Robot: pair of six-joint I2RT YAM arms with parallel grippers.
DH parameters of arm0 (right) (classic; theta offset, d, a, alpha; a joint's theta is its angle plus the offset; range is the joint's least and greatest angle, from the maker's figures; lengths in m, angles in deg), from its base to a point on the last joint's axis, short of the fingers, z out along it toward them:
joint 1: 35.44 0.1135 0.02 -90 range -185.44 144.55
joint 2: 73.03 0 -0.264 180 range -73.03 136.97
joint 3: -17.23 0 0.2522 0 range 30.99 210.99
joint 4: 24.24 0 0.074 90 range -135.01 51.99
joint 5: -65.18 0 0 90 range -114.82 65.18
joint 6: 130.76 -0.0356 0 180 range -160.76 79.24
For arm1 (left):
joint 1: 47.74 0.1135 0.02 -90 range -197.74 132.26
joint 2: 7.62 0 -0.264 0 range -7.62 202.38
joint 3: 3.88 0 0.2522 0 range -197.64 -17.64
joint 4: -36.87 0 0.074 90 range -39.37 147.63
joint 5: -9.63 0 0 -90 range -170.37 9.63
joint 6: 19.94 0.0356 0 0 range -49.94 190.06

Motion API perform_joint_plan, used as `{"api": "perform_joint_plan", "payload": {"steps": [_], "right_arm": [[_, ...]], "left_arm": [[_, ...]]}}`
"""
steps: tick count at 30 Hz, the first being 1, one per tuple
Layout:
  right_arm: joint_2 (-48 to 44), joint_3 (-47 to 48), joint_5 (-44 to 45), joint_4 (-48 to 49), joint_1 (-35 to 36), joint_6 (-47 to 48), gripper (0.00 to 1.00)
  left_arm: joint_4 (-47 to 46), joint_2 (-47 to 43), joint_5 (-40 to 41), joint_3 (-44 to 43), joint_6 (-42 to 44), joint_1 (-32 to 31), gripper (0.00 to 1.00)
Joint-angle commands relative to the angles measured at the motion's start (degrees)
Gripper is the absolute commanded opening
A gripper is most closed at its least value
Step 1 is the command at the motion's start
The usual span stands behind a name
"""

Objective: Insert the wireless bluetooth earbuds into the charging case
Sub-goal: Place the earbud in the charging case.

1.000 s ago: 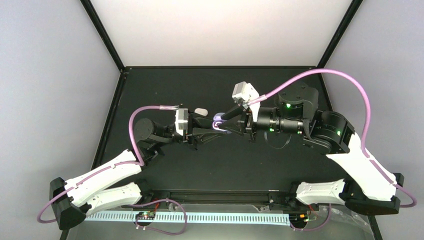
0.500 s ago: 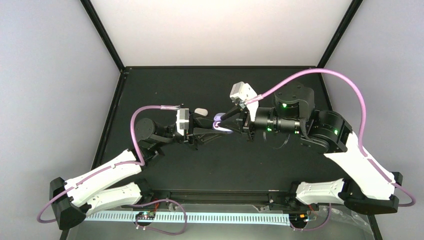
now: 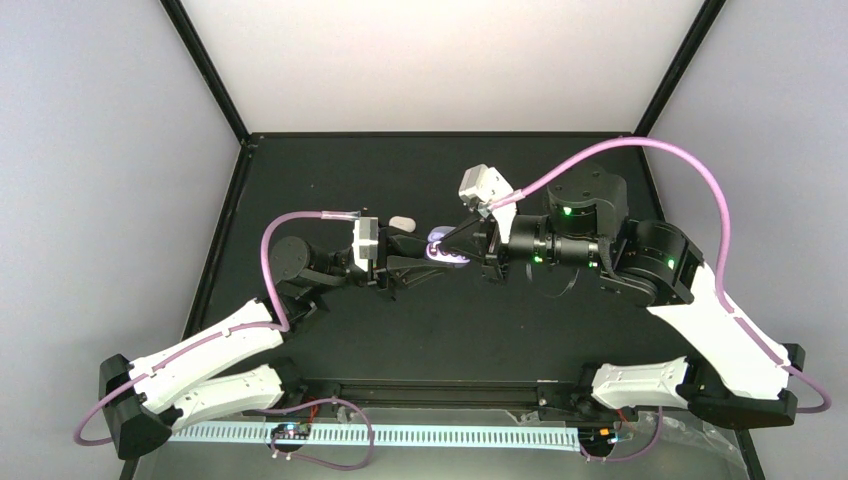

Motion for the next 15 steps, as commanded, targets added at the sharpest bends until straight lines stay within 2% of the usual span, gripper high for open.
{"api": "perform_joint_plan", "payload": {"steps": [1, 15], "right_arm": [[-0.8, 0.8, -0.1, 0.2, 0.1, -0.3, 0.01], [-3.8, -5.0, 2.3, 6.9, 0.1, -3.3, 0.01]], "left_arm": [[-0.9, -0.4, 0.6, -2.7, 0.0, -0.5, 0.02], [-3.1, -0.3, 2.9, -3.4, -1.2, -0.5, 0.02]]}}
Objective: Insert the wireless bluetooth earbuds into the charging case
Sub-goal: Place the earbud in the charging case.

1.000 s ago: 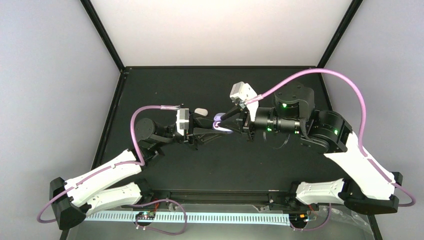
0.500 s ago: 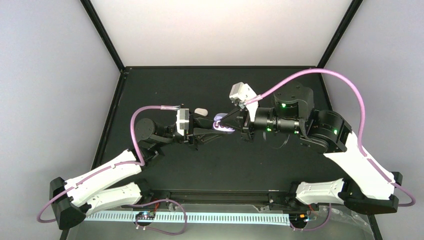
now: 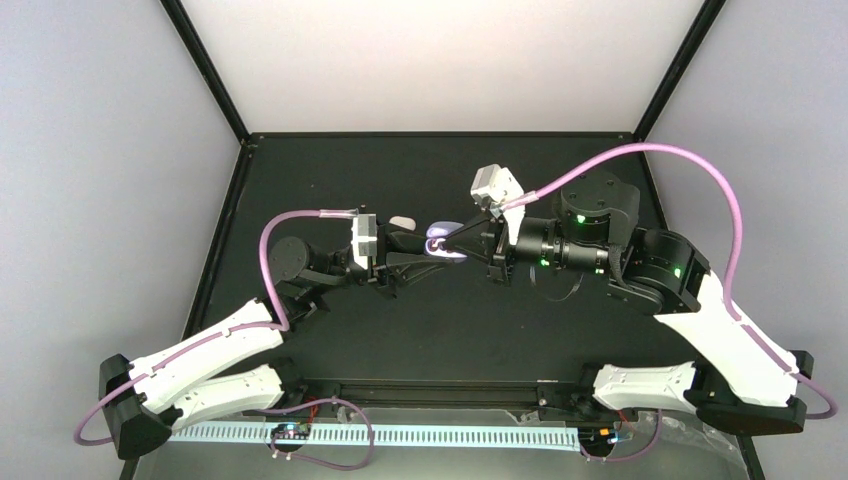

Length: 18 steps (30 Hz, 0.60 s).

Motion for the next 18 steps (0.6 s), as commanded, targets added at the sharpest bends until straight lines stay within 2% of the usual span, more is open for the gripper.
{"api": "perform_joint_plan", "payload": {"steps": [1, 12, 18], "right_arm": [[-0.4, -0.9, 1.4, 2.4, 0.1, -1.2, 0.01], [2.5, 2.1, 2.0, -2.3, 0.1, 1.9, 0.01], [2.1, 1.0, 1.8, -0.4, 0.1, 1.7, 0.01]], "left_arm": [[-2.6, -0.2, 0.5, -3.6, -0.9, -0.5, 0.02], [-1.7, 0.1, -0.9, -4.2, -0.2, -0.9, 0.02], [-2.0, 0.5, -1.4, -4.2, -0.6, -1.0, 0.02]]}}
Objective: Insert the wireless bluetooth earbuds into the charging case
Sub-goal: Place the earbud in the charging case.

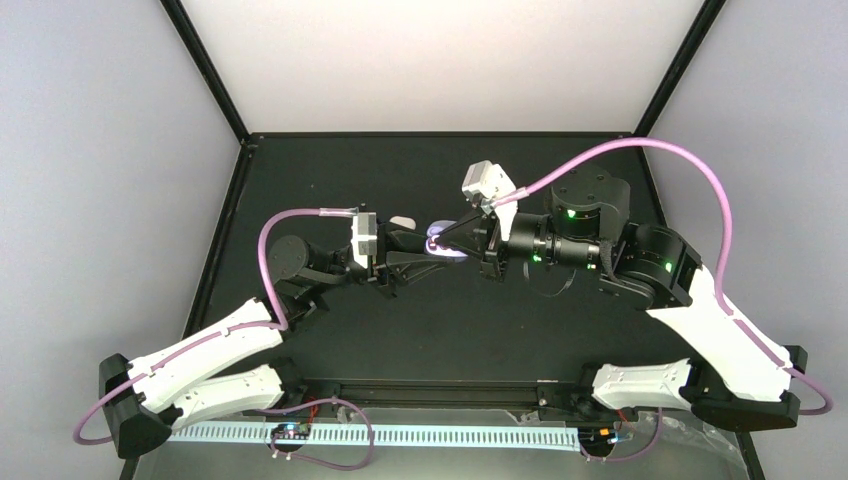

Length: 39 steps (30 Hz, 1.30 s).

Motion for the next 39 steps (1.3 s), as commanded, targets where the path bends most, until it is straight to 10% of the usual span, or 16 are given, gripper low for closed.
{"api": "perform_joint_plan", "payload": {"steps": [1, 26, 39], "right_arm": [[0.0, -0.8, 1.4, -0.3, 0.1, 0.6, 0.01], [-2.2, -8.1, -2.2, 6.7, 0.3, -3.8, 0.01], [-3.6, -3.1, -0.4, 4.5, 0.3, -3.4, 0.2]], "left_arm": [[-2.7, 0.3, -1.3, -3.2, -0.5, -0.6, 0.02], [-6.8, 0.1, 0.9, -3.0, -2.3, -0.7, 0.02], [-5.7, -0.4, 1.2, -1.3, -2.2, -0.7, 0.02]]}}
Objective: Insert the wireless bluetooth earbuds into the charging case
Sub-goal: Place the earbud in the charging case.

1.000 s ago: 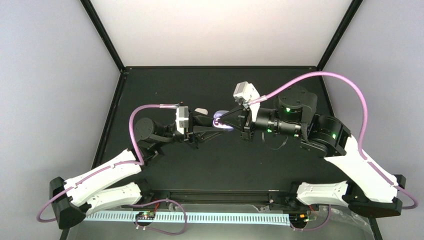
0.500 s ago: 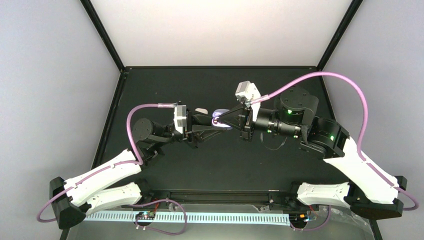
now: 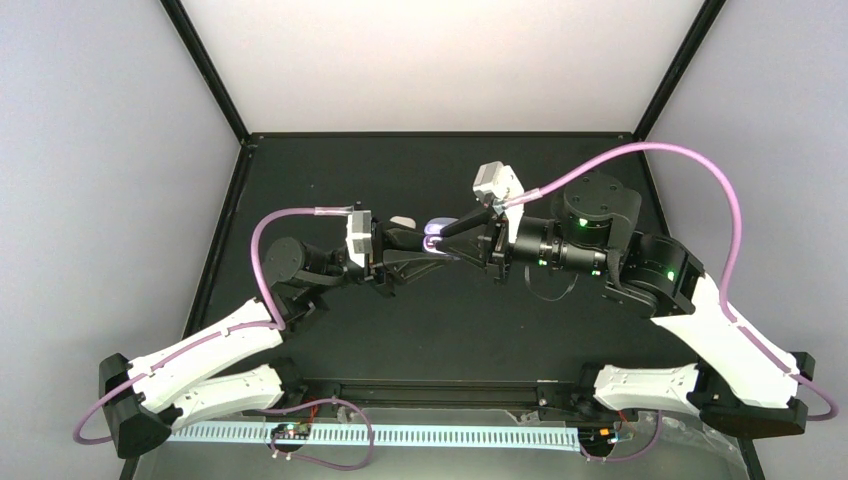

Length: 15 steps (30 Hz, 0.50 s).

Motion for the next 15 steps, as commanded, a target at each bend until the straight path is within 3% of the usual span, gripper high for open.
{"api": "perform_joint_plan", "payload": {"steps": [1, 15], "right_arm": [[0.0, 3.2, 0.7, -2.7, 0.4, 0.6, 0.2], [1.8, 5.5, -1.7, -3.3, 0.3, 0.4, 0.22]], "left_arm": [[-3.4, -0.4, 0.4, -1.2, -0.4, -0.6, 0.01], [-2.2, -0.1, -1.7, -1.4, -0.7, -0.7, 0.02]]}}
